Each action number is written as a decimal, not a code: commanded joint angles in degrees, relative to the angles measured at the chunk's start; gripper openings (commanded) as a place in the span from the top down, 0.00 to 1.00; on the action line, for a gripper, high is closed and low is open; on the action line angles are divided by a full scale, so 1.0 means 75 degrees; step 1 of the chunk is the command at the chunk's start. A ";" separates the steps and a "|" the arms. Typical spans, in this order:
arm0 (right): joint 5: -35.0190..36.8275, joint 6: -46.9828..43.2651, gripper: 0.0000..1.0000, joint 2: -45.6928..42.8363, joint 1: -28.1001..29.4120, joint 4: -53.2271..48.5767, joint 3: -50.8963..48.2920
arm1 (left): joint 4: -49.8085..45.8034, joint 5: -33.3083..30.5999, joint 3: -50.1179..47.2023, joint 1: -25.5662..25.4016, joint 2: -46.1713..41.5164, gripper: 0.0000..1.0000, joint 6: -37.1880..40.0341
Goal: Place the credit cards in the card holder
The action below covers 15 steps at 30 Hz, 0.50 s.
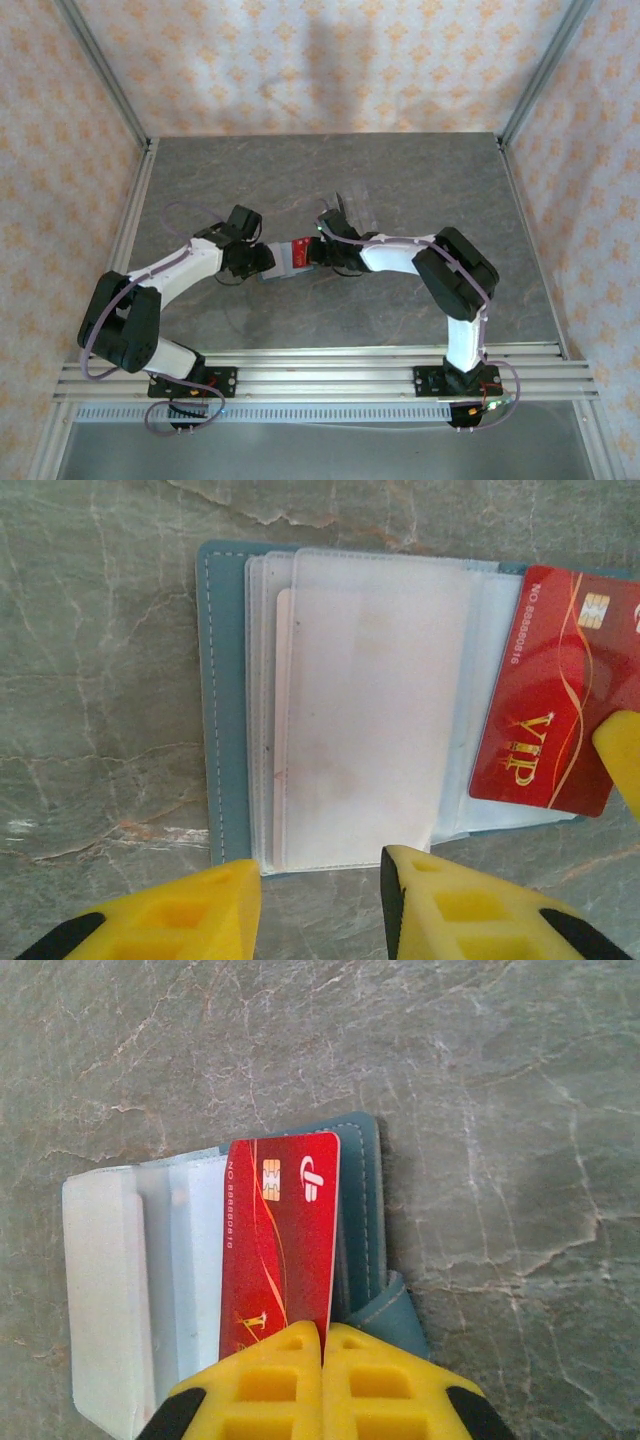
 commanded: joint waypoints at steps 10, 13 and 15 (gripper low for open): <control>0.0106 -0.0243 1.00 -0.0337 0.0038 0.0020 -0.0213 | -0.0425 -0.0637 0.0923 0.0074 0.0948 0.65 0.0363; -0.0060 -0.0267 1.00 -0.0383 0.0038 0.0255 -0.0202 | -0.0421 -0.0765 0.0911 0.0077 0.1142 0.66 0.0376; -0.0138 -0.0330 1.00 -0.0405 0.0038 0.0348 -0.0167 | -0.0409 -0.0836 0.0874 0.0079 0.1230 0.67 0.0376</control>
